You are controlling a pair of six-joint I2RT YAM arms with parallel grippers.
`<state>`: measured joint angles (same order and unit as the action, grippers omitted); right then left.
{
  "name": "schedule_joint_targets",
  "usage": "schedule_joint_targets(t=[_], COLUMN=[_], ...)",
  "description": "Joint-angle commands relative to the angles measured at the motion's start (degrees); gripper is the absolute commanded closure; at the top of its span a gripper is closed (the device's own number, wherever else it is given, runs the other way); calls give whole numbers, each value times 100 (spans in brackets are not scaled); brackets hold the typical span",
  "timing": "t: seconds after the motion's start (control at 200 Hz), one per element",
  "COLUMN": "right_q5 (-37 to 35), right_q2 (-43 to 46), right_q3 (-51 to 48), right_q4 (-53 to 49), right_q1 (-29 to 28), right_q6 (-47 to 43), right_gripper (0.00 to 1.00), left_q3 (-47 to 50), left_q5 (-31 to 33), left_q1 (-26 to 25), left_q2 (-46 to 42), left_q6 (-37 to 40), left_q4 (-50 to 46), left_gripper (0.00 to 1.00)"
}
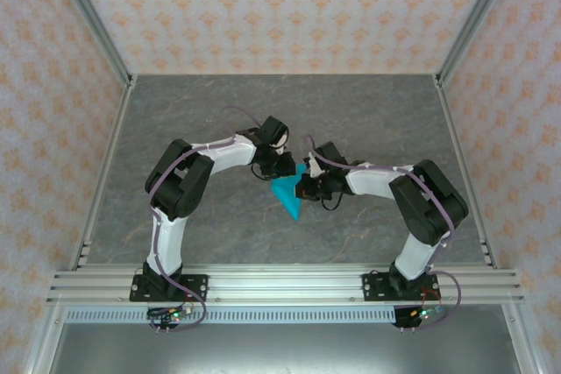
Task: Fold a paper plane with a square sheet of paper (fold left side to right side)
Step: Third fold the triangle at the center of the table.
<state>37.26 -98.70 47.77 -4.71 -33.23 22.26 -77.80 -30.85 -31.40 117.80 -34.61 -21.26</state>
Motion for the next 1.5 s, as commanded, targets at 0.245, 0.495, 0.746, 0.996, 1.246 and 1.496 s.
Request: schedule_joint_targets(t=[0.245, 0.495, 0.746, 0.996, 1.246, 1.496], right_q5=[-183, -166, -159, -140, -188, -355], right_q2=[-81, -67, -73, -106, -262, -400], right_q3=[136, 145, 155, 198, 251, 166], right_q4=[-30, -3, 22, 30, -228, -460], right_q1=[10, 4, 10, 1, -23, -140], right_q6=[-82, -72, -71, -60, -156, -259], right_gripper=[97, 97, 96, 97, 97, 96], left_q3=[125, 118, 106, 94, 90, 80], left_q5=[18, 12, 9, 9, 0, 0], left_q1=[-60, -71, -76, -82, -78, -79], left_q2=[-20, -8, -9, -2, -9, -11], left_q6=[-39, -37, -37, -37, -37, -20], left_q4=[-46, -54, -54, -62, -65, -87], left_gripper=[82, 82, 82, 82, 82, 82])
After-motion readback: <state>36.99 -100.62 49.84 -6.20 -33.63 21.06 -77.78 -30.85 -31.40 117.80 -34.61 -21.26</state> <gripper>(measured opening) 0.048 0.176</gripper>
